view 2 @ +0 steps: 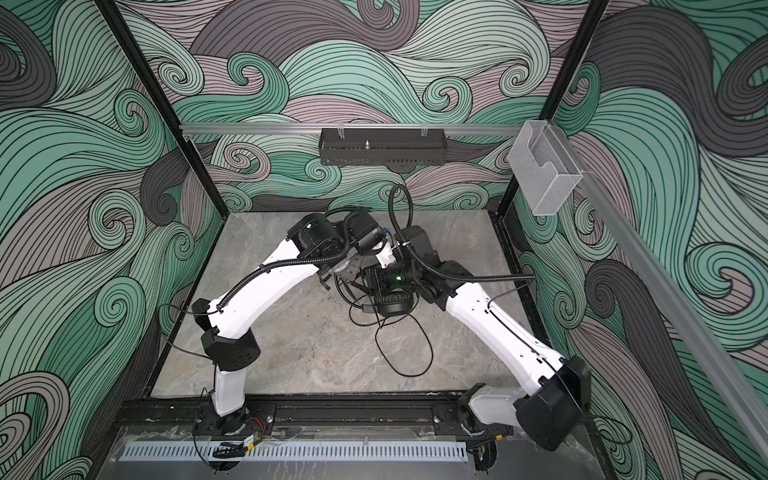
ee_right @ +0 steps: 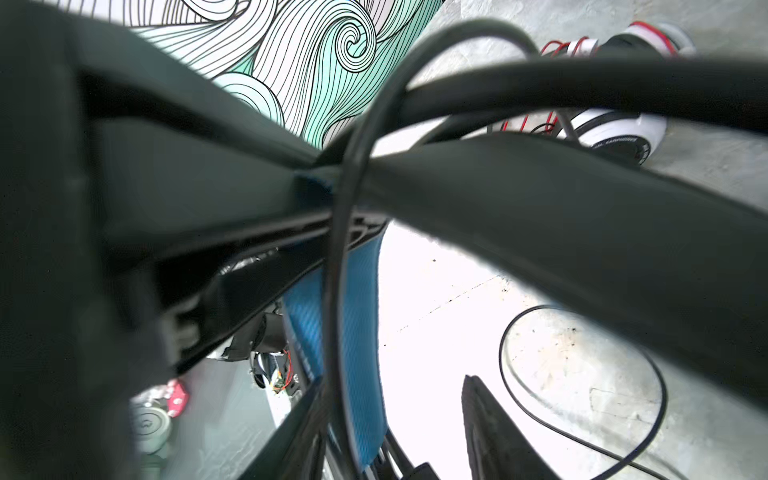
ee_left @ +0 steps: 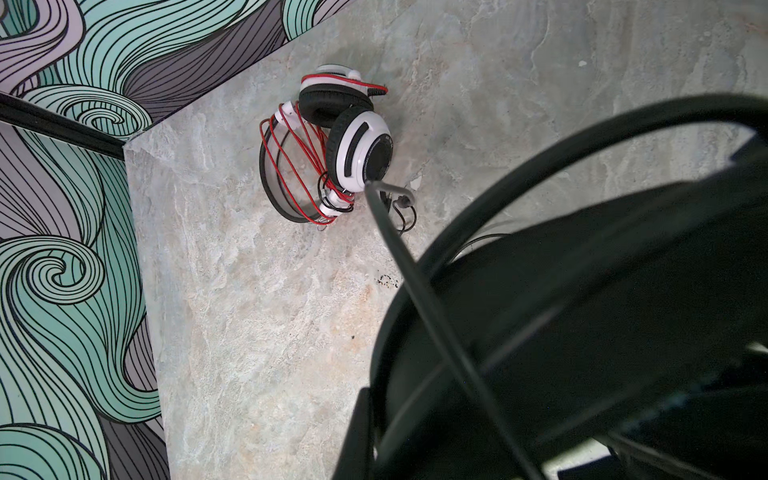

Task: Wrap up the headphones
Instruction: 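Release the headset with the right gripper while the left lifts it away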

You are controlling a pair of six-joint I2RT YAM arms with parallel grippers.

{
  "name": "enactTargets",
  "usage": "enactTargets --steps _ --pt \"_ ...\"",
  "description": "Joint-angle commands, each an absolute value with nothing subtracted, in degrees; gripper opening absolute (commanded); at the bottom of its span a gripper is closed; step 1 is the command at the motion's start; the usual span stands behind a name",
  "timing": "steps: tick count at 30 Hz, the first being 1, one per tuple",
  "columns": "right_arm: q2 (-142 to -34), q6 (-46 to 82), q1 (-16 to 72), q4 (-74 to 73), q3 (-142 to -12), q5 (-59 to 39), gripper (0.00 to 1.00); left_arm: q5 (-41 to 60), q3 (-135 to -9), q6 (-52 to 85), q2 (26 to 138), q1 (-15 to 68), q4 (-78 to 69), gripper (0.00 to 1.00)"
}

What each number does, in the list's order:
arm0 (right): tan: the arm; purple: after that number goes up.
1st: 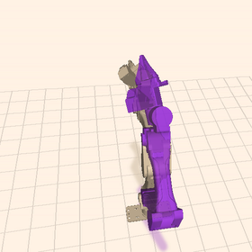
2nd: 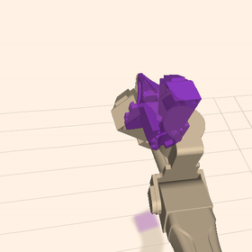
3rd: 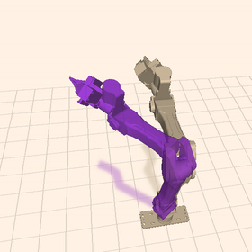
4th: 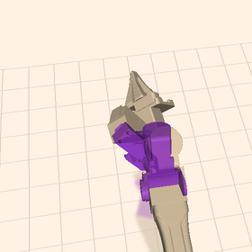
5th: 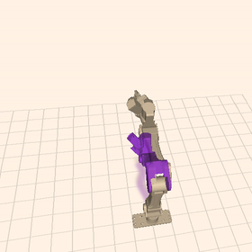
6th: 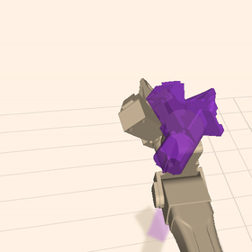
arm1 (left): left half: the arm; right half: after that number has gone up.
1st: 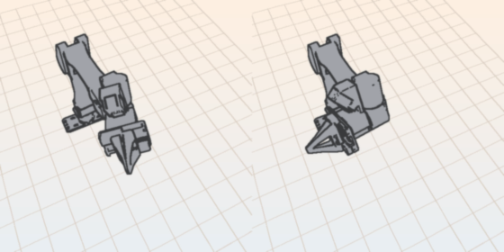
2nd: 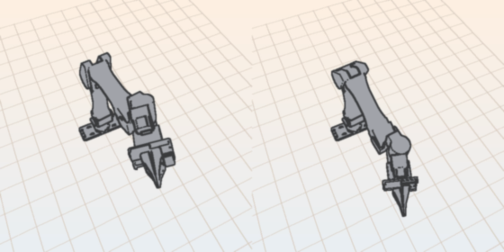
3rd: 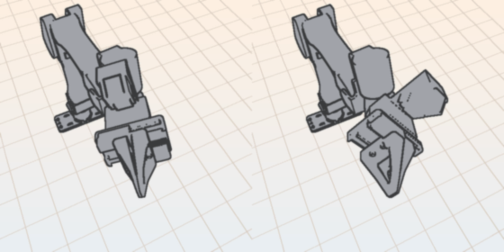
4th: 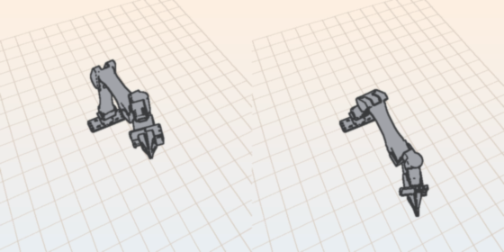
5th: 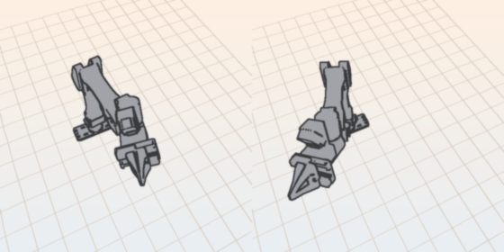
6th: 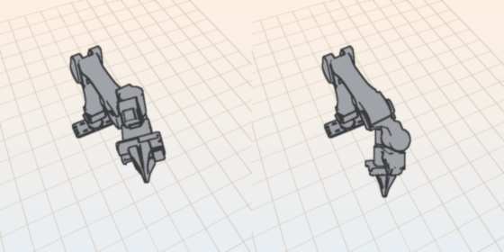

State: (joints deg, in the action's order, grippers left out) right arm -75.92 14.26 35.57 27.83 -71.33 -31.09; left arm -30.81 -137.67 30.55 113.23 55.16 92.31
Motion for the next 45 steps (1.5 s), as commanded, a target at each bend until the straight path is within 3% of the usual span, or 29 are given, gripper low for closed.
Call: enactTargets --steps 1,3,5,15,22,27,30,34,37,40,45 --pt "-76.3 14.4 34.9 25.7 -72.1 -32.9 0.2 -29.0 -138.3 31.6 109.4 55.8 93.9 0.0" --pt "-75.4 14.0 34.5 26.4 -73.1 -32.7 0.07 -29.3 -137.5 31.7 109.1 55.9 93.8 0.0" --pt "-74.7 11.8 34.5 29.9 -76.1 -31.2 0.0 -29.5 -135.9 32.0 108.4 55.9 93.5 0.0" --pt "-68.9 5.8 29.7 41.2 -86.6 -14.9 0.0 -36.0 -123.8 36.3 101.1 54.1 95.4 0.0" --pt "-66.6 1.5 25.4 47.4 -88.1 3.9 0.0 -35.8 -111.2 35.8 87.9 46.6 85.7 0.0" --pt "-67.2 1.9 21.1 48.1 -84.3 7.5 0.0 -32.6 -107.4 28.8 81.9 42.8 76.1 0.0" --pt "-69.5 2.7 18.4 47.9 -82.6 7.7 0.12 -31.0 -107.4 25.9 79.5 42.7 74.5 0.0" --pt "-71.7 5.1 15.2 46.7 -80.9 4.6 0.46 -31.6 -108.7 25.7 78.4 42.6 75.8 0.0" --pt "-71.0 6.2 14.8 46.6 -80.3 3.7 0.65 -32.2 -111.2 26.0 78.3 42.5 77.8 0.0" --pt "-68.8 6.3 15.3 47.8 -79.3 3.8 0.73 -32.4 -113.9 25.8 78.3 42.4 79.6 0.0" --pt "-64.4 6.7 16.9 46.9 -75.2 -2.2 0.76 -32.3 -121.2 23.7 79.1 42.1 82.5 0.0"
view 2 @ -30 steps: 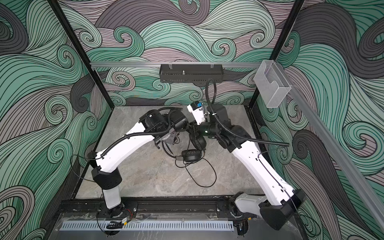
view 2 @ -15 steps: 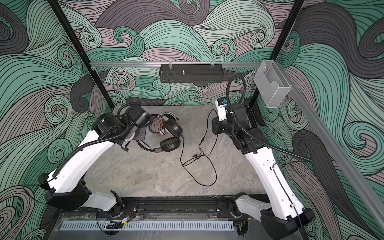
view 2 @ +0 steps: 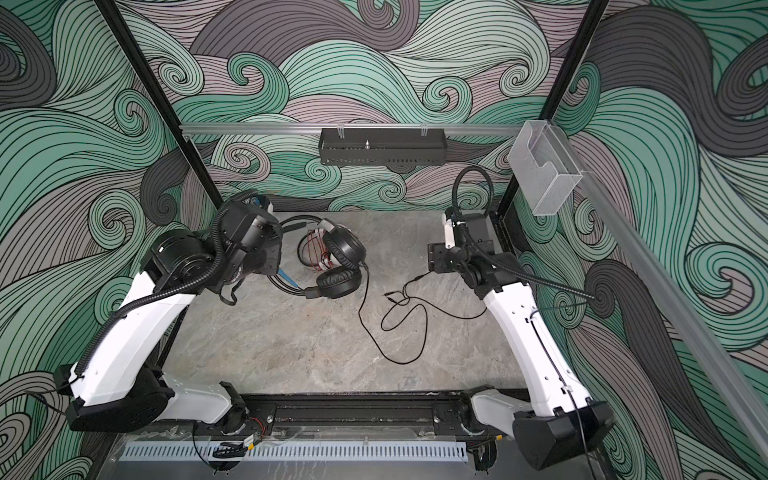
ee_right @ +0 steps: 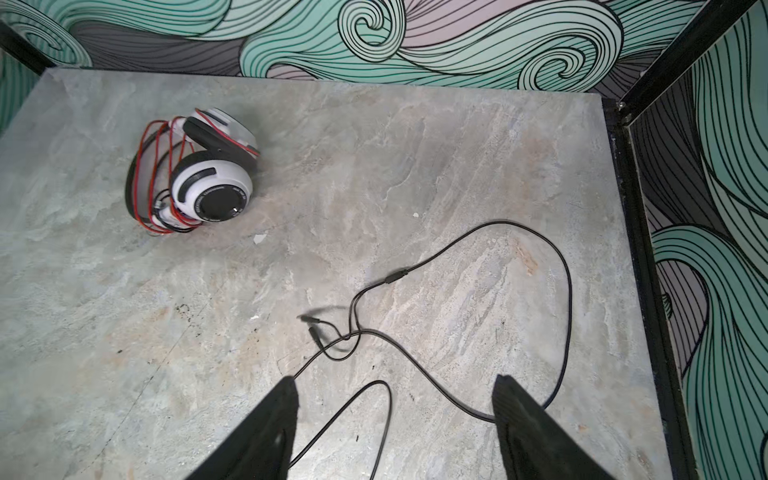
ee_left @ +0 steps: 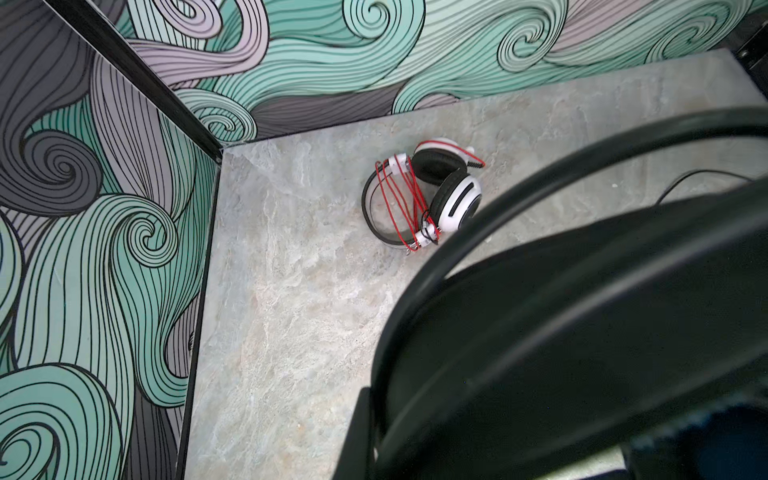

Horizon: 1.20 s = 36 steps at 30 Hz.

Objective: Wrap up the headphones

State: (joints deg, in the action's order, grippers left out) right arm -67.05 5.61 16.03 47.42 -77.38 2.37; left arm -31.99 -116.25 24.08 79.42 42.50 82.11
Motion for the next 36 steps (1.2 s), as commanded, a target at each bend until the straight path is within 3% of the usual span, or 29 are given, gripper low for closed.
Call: enactTargets --steps 1,10,15,20,27,36 --pt "-63.4 6.4 17.0 45.1 -73.6 -5.9 0.76 -31.8 -122.6 23.0 79.4 41.9 82.9 0.0" --pt "-48.2 -3.1 21.9 27.0 -57.9 -30.4 0.83 -24.2 -122.0 18.1 78.9 37.4 80.0 0.0" --pt "-49.4 -1.5 22.8 28.5 -60.9 -42.2 0.84 -20.0 -119.2 15.7 77.8 35.5 75.8 0.0" --pt "-51.8 1.2 26.2 26.0 -60.4 -45.3 0.86 -16.2 -121.3 13.1 78.4 34.0 74.8 0.0" --pt "-58.2 10.1 29.8 10.4 -57.9 -51.7 0.87 -7.2 -127.6 12.3 81.1 31.8 77.0 0.0" --pt "-63.1 15.3 33.0 -0.3 -51.9 -55.0 0.86 -4.9 -130.2 13.8 84.3 29.7 76.8 0.0"
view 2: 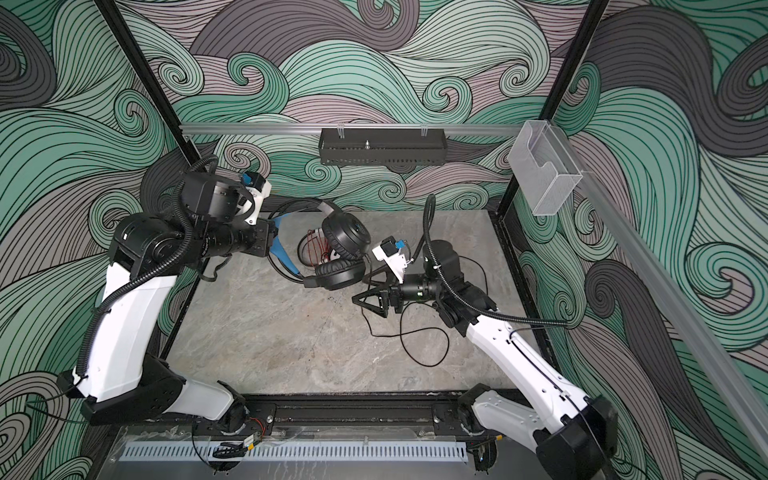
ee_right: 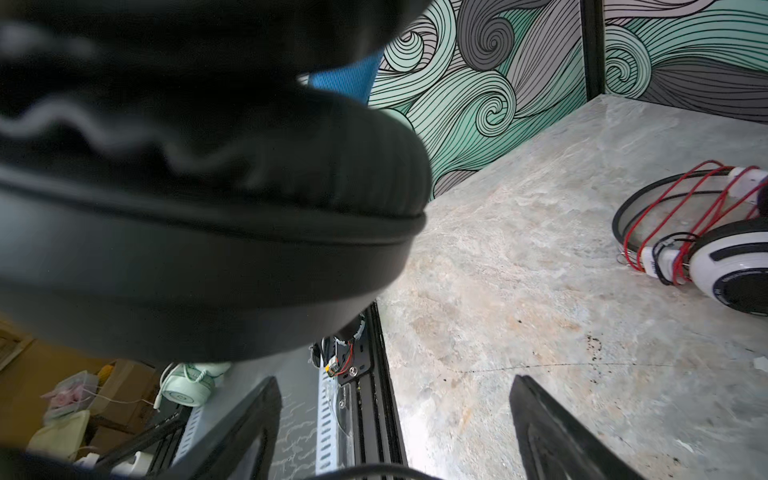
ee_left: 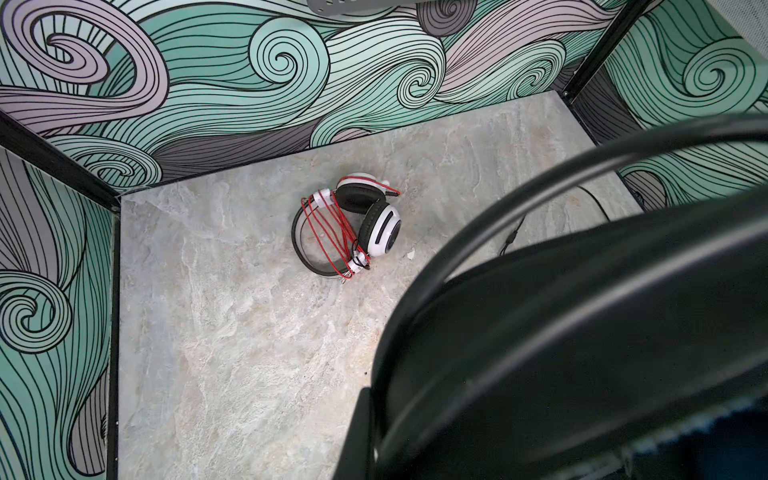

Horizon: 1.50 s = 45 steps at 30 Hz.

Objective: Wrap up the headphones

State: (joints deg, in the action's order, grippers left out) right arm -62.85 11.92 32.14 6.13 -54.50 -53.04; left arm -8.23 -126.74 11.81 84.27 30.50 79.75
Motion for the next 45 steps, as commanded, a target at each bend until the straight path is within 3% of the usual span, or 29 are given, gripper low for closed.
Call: enactTargets --steps 1,11,17,24,32,37,43,45 --pt "-63.2 15.4 33.2 -1.0 -51.2 -54.6 0.86 -4.4 -130.3 13.7 84.4 29.6 76.8 0.0" --pt "-68.7 22.7 33.0 -18.1 -40.8 -53.5 0.83 3.0 -130.4 16.7 84.3 27.7 73.7 0.0" --pt "-70.7 22.6 32.4 -20.5 -38.2 -53.6 0.75 4.0 -131.4 18.3 83.8 26.1 74.8 0.0" --pt "-67.4 20.7 31.8 -16.2 -35.6 -51.2 0.61 3.2 -127.0 20.0 81.9 23.7 73.2 0.0" --pt "-61.4 16.0 31.8 -7.7 -34.5 -47.7 0.57 4.5 -124.6 20.1 79.4 22.1 72.5 0.0" --pt "-62.7 15.5 31.7 -8.0 -35.0 -47.8 0.42 5.1 -123.3 20.1 78.8 21.6 72.4 0.0" --pt "-62.4 12.1 31.8 -2.7 -37.2 -44.7 0.05 5.2 -122.6 20.4 78.4 20.9 71.8 0.0" --pt "-60.9 10.6 31.7 -0.1 -37.7 -42.1 0.0 4.6 -121.9 20.5 78.1 20.2 71.8 0.0"
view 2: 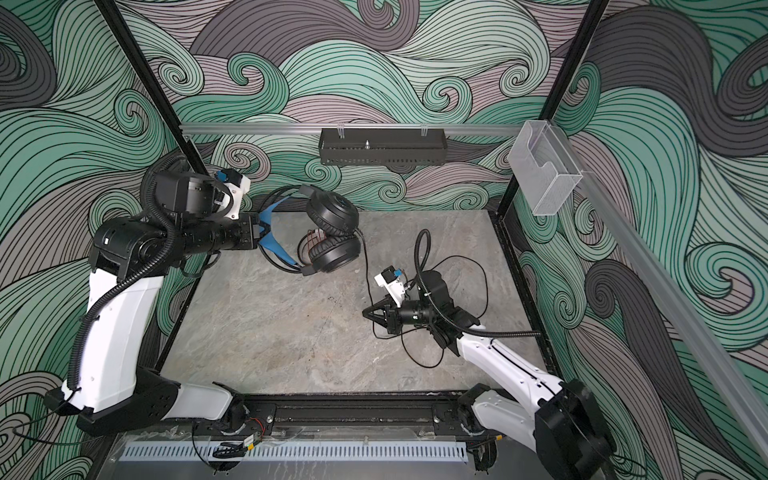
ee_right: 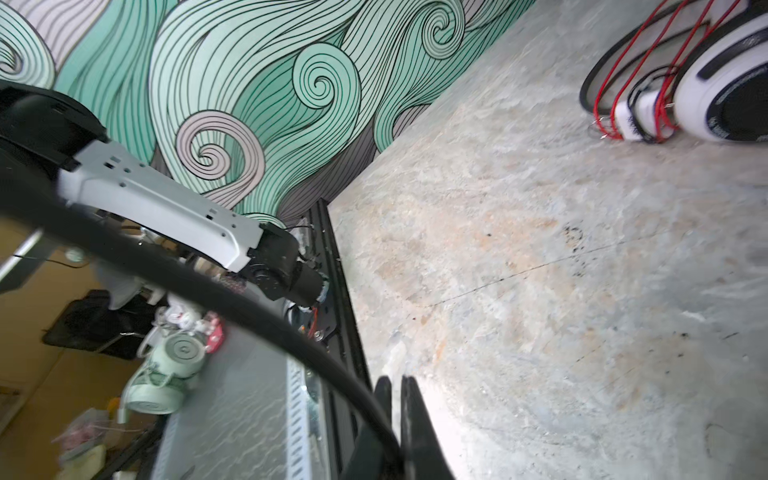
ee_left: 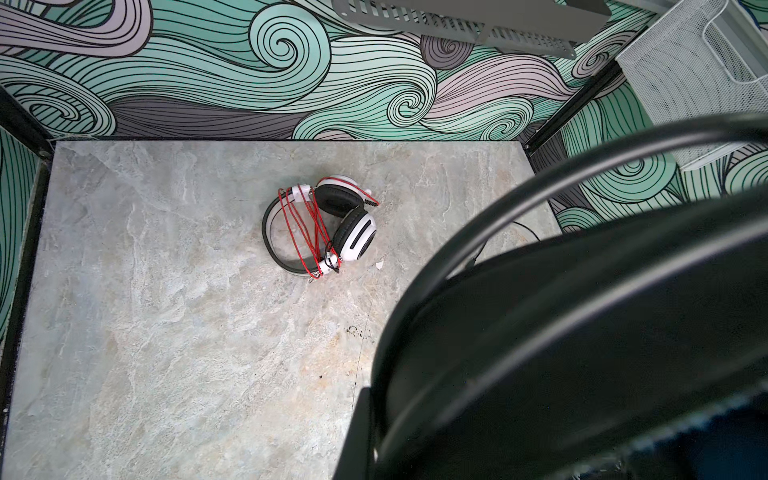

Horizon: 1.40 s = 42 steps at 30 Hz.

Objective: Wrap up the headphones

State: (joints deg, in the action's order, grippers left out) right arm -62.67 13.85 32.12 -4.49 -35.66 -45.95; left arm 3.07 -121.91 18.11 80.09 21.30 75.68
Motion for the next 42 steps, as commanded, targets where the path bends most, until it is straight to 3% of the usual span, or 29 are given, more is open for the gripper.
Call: enactTargets --steps 1,9,16,26,34,42 --pt "-59.9 9.2 31.7 2.5 -38.7 -40.9 0.0 4.3 -121.5 20.5 77.9 19.9 71.7 0.0" --pt "-51.4 -9.2 33.0 36.6 -54.7 -9.8 0.0 -7.5 -110.1 19.0 74.3 18.7 68.0 0.0" --pt "-54.5 -26.8 41.1 50.3 -73.1 12.6 0.0 -11.7 -98.6 13.3 71.3 18.9 63.4 0.0" --pt "-71.3 -38.3 64.1 55.0 -100.6 19.4 0.0 -9.7 -86.9 5.1 67.9 27.2 56.6 0.0" --pt "-84.7 -33.0 62.0 55.7 -110.5 21.3 0.0 -9.3 -82.5 2.7 65.9 38.1 53.6 0.0" --pt "-86.7 -24.9 55.5 58.9 -109.0 19.0 0.0 -2.9 -79.0 2.3 62.4 40.1 51.6 0.0"
